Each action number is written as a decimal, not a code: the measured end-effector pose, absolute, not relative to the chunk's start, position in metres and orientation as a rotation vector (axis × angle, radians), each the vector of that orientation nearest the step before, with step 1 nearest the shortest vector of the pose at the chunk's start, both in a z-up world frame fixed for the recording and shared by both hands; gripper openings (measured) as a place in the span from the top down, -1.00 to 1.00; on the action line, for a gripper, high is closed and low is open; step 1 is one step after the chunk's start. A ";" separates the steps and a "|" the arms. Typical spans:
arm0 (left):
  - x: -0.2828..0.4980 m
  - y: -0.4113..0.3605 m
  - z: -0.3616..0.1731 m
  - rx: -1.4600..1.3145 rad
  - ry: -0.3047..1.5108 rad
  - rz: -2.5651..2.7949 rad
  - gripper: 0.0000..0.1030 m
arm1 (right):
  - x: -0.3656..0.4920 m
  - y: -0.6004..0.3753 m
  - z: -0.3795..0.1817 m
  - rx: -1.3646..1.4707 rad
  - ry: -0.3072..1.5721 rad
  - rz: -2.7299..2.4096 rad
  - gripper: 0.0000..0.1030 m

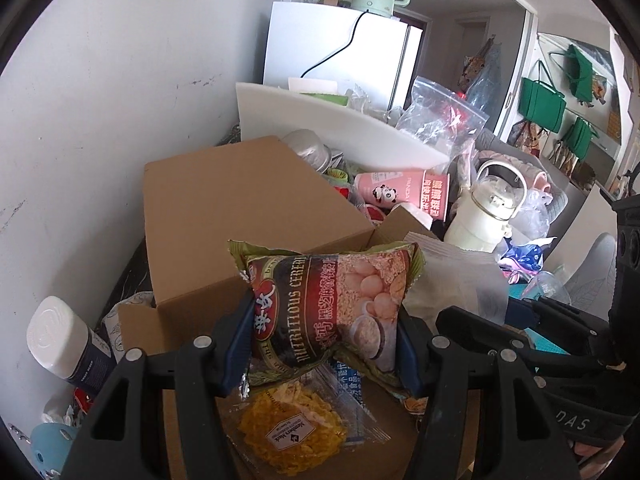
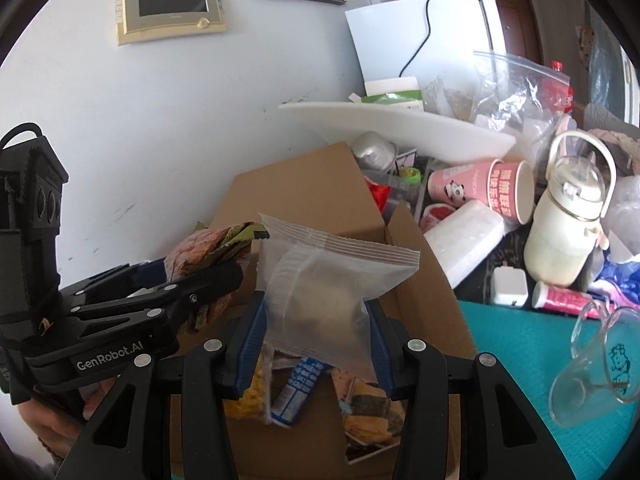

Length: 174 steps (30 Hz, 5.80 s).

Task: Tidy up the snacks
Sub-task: 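Open both grippers to drop the cereal bag and zip bag into the box, then withdraw both grippers from the box back toward the table, then grasp the tan windowed box with the right gripper while the left reaches the green lollipop, then close the left gripper on the lollipop while the right lifts the windowed box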

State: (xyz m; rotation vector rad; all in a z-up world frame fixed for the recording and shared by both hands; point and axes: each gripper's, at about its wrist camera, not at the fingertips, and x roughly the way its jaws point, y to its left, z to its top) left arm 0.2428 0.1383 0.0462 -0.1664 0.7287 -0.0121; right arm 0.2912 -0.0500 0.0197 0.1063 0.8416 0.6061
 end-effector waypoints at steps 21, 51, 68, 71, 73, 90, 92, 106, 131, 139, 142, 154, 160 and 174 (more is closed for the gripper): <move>0.271 0.142 0.006 -0.144 0.967 0.084 -0.17 | 0.305 -0.042 -0.019 -0.011 1.005 0.465 -0.19; 0.193 0.098 0.098 -0.049 0.706 -0.074 -0.35 | 0.224 -0.084 0.066 -0.091 0.792 0.268 -0.32; 0.127 0.027 0.125 0.019 0.634 -0.380 -0.35 | 0.143 -0.144 0.100 -0.018 0.745 0.144 -0.35; 0.119 0.015 0.121 0.043 0.650 -0.406 -0.35 | 0.128 -0.154 0.096 0.004 0.753 0.133 -0.35; 0.114 0.008 0.118 0.049 0.661 -0.418 -0.35 | 0.119 -0.160 0.092 0.018 0.762 0.129 -0.35; 0.073 -0.013 0.060 0.088 0.762 -0.403 -0.35 | 0.075 -0.197 0.024 0.136 0.887 0.175 -0.35; 0.072 -0.009 0.050 0.072 0.780 -0.389 -0.35 | 0.074 -0.197 0.015 0.140 0.900 0.182 -0.35; 0.078 0.021 -0.024 -0.010 0.911 -0.321 -0.35 | 0.082 -0.174 -0.038 0.153 0.974 0.295 -0.35; 0.104 0.018 -0.058 0.004 0.939 -0.317 -0.23 | 0.098 -0.172 -0.074 0.194 1.048 0.376 0.27; 0.118 0.003 -0.073 -0.013 1.002 -0.415 0.62 | 0.084 -0.183 -0.073 0.180 1.069 0.368 0.23; 0.120 0.001 -0.073 -0.014 0.995 -0.409 0.62 | 0.087 -0.182 -0.074 0.169 1.084 0.367 0.21; 0.129 0.006 -0.074 0.014 1.020 -0.360 0.61 | 0.098 -0.176 -0.083 0.159 1.120 0.355 0.06; 0.130 0.001 -0.075 0.029 1.003 -0.357 0.61 | 0.099 -0.179 -0.083 0.173 1.123 0.349 -0.01; 0.127 0.006 -0.060 -0.050 0.920 -0.361 0.61 | 0.095 -0.182 -0.075 0.203 1.046 0.361 0.23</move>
